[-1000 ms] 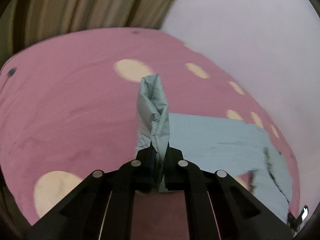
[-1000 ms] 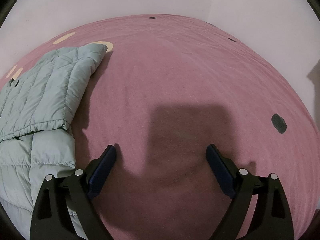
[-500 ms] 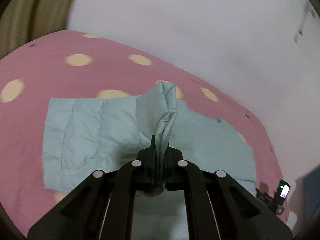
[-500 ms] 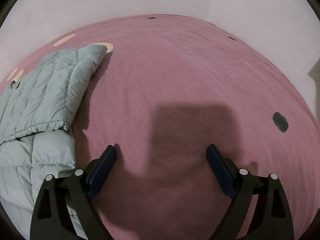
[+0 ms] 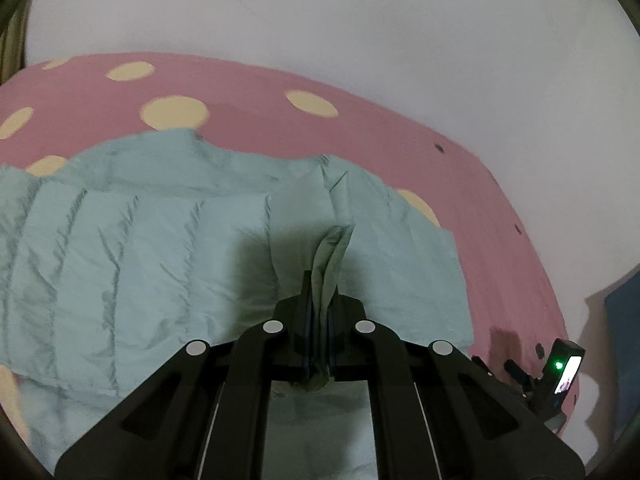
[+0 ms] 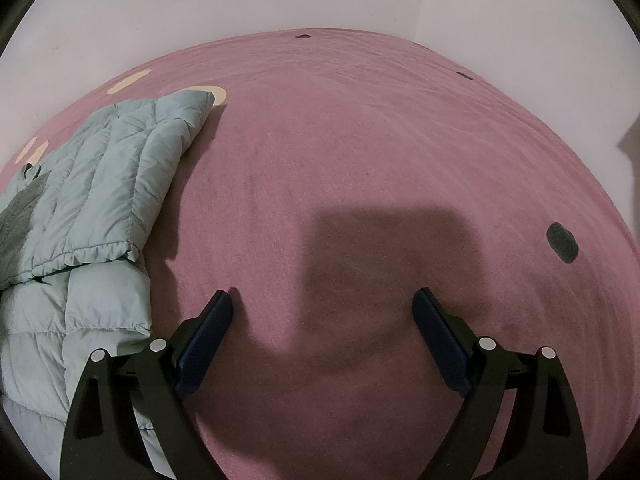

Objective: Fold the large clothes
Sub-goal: 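Fold the held side over the jacket body and open the left tool, then withdraw the left tool from the jacket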

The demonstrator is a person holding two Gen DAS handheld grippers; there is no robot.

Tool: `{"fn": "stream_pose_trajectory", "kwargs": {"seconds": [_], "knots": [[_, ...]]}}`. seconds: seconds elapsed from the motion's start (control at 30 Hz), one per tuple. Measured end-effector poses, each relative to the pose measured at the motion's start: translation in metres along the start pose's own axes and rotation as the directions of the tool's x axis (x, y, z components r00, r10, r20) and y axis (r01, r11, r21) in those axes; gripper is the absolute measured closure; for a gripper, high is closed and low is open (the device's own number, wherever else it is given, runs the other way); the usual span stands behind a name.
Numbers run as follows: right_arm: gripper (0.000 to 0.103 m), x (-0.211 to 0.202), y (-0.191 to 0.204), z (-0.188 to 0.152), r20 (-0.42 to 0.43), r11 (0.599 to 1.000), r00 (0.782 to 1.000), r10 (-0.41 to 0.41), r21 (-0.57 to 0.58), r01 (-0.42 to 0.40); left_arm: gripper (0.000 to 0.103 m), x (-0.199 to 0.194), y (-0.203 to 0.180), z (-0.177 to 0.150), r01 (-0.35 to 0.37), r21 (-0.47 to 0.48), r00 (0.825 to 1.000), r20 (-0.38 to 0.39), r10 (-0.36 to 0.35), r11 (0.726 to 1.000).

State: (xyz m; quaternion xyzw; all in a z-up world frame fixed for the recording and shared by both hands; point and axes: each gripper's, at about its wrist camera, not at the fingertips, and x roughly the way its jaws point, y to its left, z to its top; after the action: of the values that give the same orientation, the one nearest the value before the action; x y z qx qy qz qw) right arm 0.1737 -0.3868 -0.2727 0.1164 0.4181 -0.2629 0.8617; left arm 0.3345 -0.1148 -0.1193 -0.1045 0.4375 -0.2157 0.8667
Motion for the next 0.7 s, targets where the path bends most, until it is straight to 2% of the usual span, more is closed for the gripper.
{"fn": "stream_pose_trajectory", "kwargs": {"seconds": [0.27,0.5,0.57,0.7], "knots": [[0.013,0.0,0.0,0.0,0.0,1.0,1.0,0.0,0.0,0.0,0.098,0.06,-0.037,-0.018,-0.001,0.068,0.996,-0.085,0.007,0.998],[0.013,0.001,0.001,0.0,0.0,1.0,1.0,-0.003,-0.003,0.003,0.096,0.081,-0.06,-0.028,0.023,0.098,0.992,-0.129,-0.011,0.995],[0.013,0.001,0.001,0.0,0.0,1.0,1.0,-0.003,-0.004,0.003,0.08,0.085,-0.065,-0.03,0.029,0.114,0.99,-0.141,-0.013,0.993],[0.013,0.001,0.001,0.0,0.002,1.0,1.0,0.0,-0.001,0.0,0.059,0.068,-0.066,-0.03,0.044,0.11,0.992,-0.126,-0.03,0.993]]}}
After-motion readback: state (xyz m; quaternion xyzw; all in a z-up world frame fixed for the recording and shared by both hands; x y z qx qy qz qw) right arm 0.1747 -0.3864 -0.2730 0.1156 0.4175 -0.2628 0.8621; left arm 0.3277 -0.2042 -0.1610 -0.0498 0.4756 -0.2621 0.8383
